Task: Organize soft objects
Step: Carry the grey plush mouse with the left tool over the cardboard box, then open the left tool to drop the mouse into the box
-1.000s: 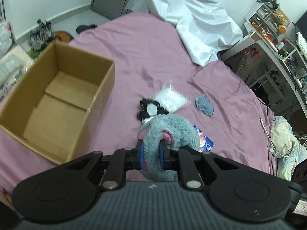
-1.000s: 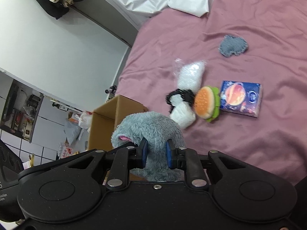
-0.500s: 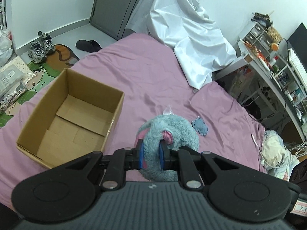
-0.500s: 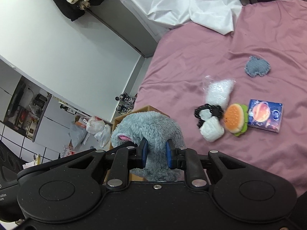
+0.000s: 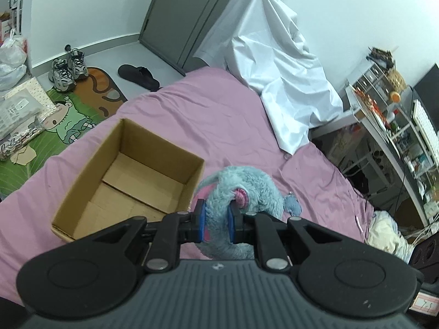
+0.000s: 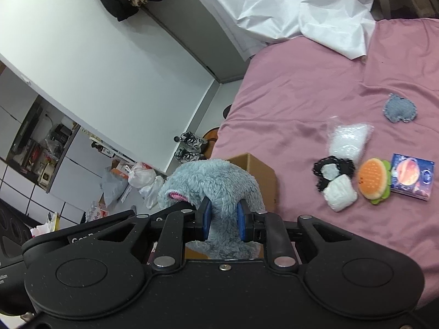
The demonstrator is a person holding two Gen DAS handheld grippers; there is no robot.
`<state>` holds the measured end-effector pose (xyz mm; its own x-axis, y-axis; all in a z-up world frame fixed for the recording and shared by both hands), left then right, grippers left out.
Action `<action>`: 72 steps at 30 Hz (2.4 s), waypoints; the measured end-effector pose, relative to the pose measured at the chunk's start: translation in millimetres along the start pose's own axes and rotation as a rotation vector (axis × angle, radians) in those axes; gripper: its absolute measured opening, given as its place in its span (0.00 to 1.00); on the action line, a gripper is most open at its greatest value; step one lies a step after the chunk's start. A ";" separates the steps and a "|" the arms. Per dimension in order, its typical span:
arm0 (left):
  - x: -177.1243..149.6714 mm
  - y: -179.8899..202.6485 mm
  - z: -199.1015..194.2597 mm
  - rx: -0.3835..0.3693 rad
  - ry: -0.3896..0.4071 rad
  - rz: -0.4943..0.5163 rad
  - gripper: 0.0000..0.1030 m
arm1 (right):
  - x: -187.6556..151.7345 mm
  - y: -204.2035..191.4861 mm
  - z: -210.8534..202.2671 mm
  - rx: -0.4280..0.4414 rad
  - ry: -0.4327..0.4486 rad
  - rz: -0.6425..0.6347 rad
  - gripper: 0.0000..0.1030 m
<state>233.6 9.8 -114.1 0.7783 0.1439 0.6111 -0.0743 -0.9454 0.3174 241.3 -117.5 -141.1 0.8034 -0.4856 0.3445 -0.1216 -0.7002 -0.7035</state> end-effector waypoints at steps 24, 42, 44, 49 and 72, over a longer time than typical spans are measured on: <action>13.7 -105.0 48.9 0.027 -0.065 -0.147 0.12 | -18.3 -36.1 100.6 -0.093 -0.116 -0.029 0.25; 12.2 -131.4 113.8 0.096 -0.169 -0.138 0.14 | -1.2 -15.4 112.6 -0.173 -0.116 0.001 0.44; 10.2 -134.6 117.5 0.114 -0.179 -0.130 0.16 | -1.7 -15.1 110.9 -0.168 -0.123 -0.001 0.44; 7.2 -139.6 112.8 0.144 -0.207 -0.132 0.22 | -4.3 -19.6 99.4 -0.149 -0.133 -0.022 0.44; 16.4 -72.2 25.2 0.245 -0.054 -0.001 0.83 | 14.8 5.9 12.7 -0.157 0.065 -0.043 1.00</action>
<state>267.5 73.1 -145.3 0.8111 0.1349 0.5691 0.0741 -0.9889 0.1288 259.9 -122.2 -148.1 0.7714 -0.4824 0.4150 -0.1815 -0.7919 -0.5831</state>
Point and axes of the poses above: each gripper's, at about its wrist camera, not at the fingertips, and z roughly the way its jaws point, y to its right, x to its top, the point moved 9 cm from there along z, roughly the way its jaws point, and after that the axes turned 13 degrees about z, right-handed, at the moved point
